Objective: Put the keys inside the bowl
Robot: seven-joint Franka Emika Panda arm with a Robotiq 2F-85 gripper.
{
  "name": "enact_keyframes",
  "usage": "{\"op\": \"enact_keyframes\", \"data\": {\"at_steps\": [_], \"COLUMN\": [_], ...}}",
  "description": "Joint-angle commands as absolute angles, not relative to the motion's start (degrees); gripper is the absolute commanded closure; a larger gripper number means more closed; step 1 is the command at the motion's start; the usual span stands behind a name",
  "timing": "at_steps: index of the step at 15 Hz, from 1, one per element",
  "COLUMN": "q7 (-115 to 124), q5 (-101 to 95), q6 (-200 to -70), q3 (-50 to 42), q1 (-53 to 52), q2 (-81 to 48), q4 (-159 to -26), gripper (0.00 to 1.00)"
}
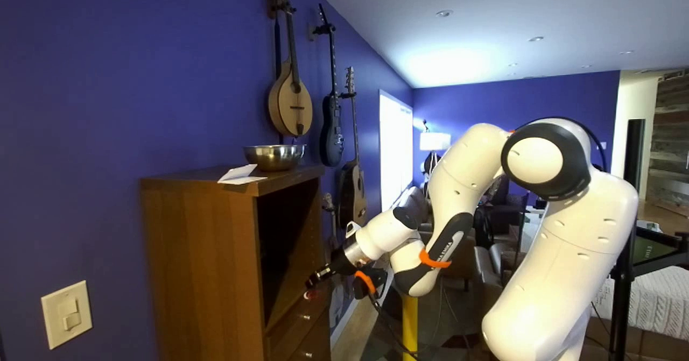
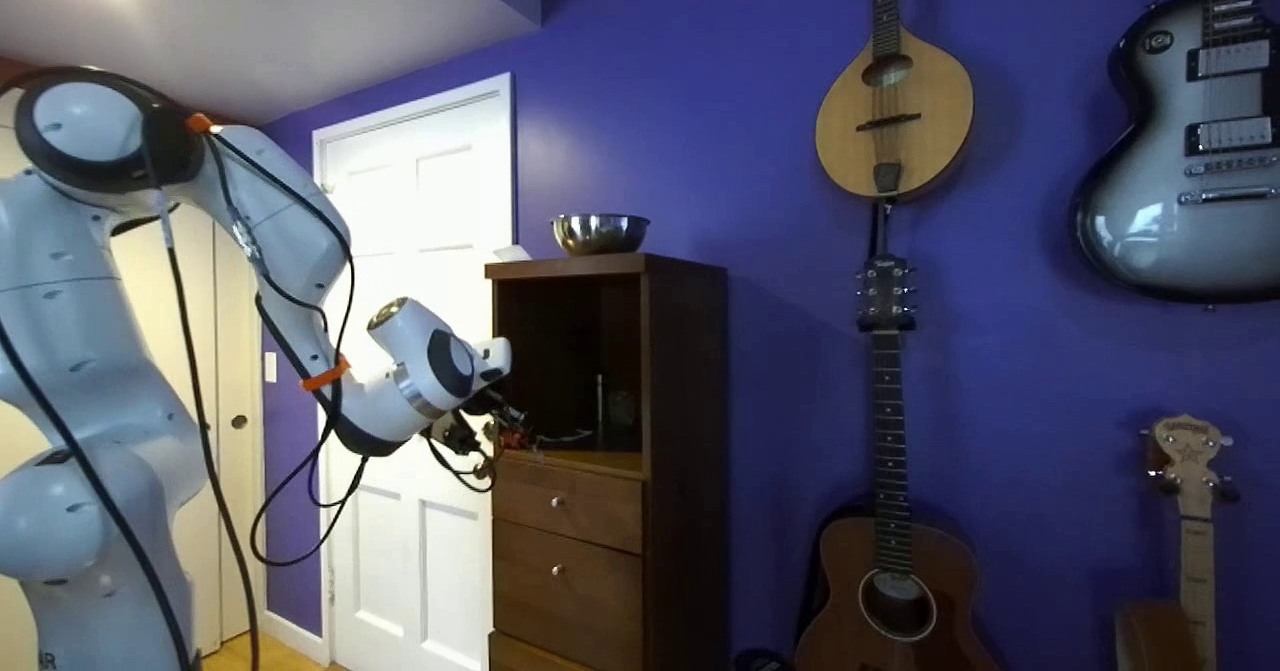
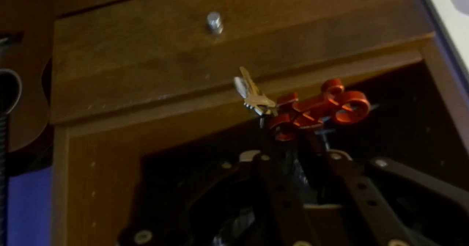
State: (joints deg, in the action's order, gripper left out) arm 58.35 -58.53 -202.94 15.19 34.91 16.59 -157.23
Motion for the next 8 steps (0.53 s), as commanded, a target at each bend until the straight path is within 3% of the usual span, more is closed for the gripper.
{"op": "enact_keyframes", "data": {"at_steps": [1, 8], "q7": [68.73, 93.73], "q5": [-65.17, -81.00], "q6": [-201.32, -191.50], "q3": [12.44, 6.79], "q1": [36.32, 35.43], "q2": [30.40, 48.72], "q4": [-159.56, -158.05], "gripper": [0.94, 0.94]}}
